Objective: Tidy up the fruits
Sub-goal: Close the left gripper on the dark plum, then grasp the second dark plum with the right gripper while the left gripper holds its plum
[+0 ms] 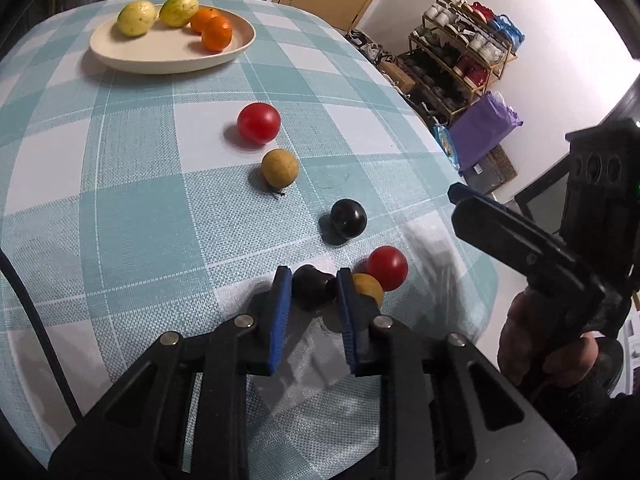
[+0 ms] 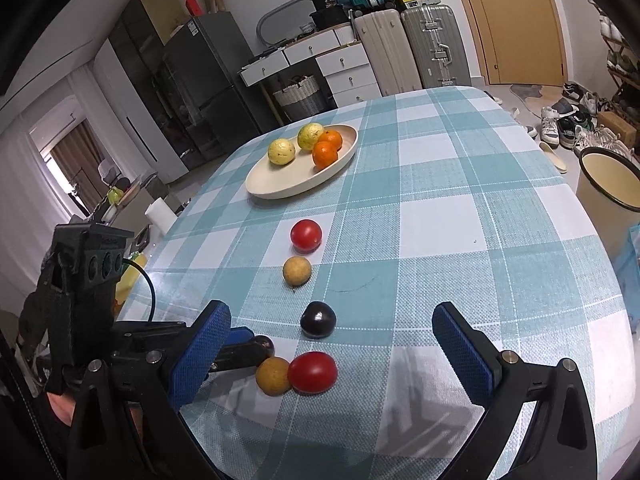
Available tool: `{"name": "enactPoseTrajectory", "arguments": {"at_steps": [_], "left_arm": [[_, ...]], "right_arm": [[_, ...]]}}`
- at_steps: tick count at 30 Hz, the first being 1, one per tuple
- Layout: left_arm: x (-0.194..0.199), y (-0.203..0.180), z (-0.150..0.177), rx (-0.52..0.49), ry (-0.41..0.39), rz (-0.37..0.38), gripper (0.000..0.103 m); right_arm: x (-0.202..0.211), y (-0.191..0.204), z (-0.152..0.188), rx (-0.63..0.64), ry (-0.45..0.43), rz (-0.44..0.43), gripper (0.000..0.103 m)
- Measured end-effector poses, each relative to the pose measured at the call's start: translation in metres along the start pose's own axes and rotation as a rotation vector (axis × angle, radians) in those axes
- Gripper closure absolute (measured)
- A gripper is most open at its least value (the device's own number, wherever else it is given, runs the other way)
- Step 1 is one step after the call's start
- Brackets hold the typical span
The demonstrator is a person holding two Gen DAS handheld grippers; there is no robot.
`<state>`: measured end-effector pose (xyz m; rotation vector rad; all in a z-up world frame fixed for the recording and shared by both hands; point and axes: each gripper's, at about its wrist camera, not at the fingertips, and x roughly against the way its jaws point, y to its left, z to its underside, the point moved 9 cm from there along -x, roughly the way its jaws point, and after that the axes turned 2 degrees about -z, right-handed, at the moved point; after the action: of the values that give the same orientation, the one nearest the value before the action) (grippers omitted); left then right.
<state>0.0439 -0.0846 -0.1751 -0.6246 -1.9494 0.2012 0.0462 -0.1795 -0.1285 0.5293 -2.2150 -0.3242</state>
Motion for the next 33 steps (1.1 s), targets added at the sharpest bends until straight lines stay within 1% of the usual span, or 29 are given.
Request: {"name": "enactPoseTrajectory", "arguments": {"at_steps": [3,7,9,12,18,23,26,27,29,30,33], "left_arm": [[0.002,0.002,-0.001,0.015,-0.003,0.004,0.084],[0.009,0.008,-0.006,0.048,-0.017,0.009,0.09],[0.012,0.013,-0.008,0.061,-0.024,0.007,0.09],[0.013,0.021,-0.008,0.097,-0.021,0.029,0.09],[0.011,0.017,-0.006,0.095,-0.012,0.044,0.09],[0.006,0.007,-0.004,0.06,0.002,0.037,0.09],[0.005,0.006,-0.004,0.06,0.008,0.035,0.09],[0.005,0.006,-0.005,0.06,0.011,0.034,0.09],[0.003,0.007,-0.002,0.059,0.026,0.025,0.081],[0.0,0.006,0.0,0.062,0.038,0.02,0.079],[-0.003,0.004,0.003,0.06,0.042,0.025,0.078]], "right_arm": [[0.0,0.0,0.0,-0.002,0.0,-0.001,0.0],[-0.001,-0.003,0.004,-0.011,0.013,-0.003,0.0],[-0.003,-0.004,0.008,-0.028,0.035,-0.014,0.0],[-0.007,-0.007,0.014,-0.055,0.052,-0.022,0.0],[-0.011,-0.006,0.016,-0.056,0.062,-0.022,0.0],[-0.011,-0.004,0.015,-0.043,0.063,-0.023,0.0],[-0.011,-0.004,0.014,-0.039,0.062,-0.023,0.0],[-0.011,-0.004,0.014,-0.039,0.061,-0.023,0.0],[-0.01,-0.004,0.014,-0.039,0.061,-0.023,0.0],[-0.01,-0.004,0.014,-0.038,0.061,-0.022,0.0],[-0.01,-0.004,0.014,-0.034,0.059,-0.023,0.0]]}}
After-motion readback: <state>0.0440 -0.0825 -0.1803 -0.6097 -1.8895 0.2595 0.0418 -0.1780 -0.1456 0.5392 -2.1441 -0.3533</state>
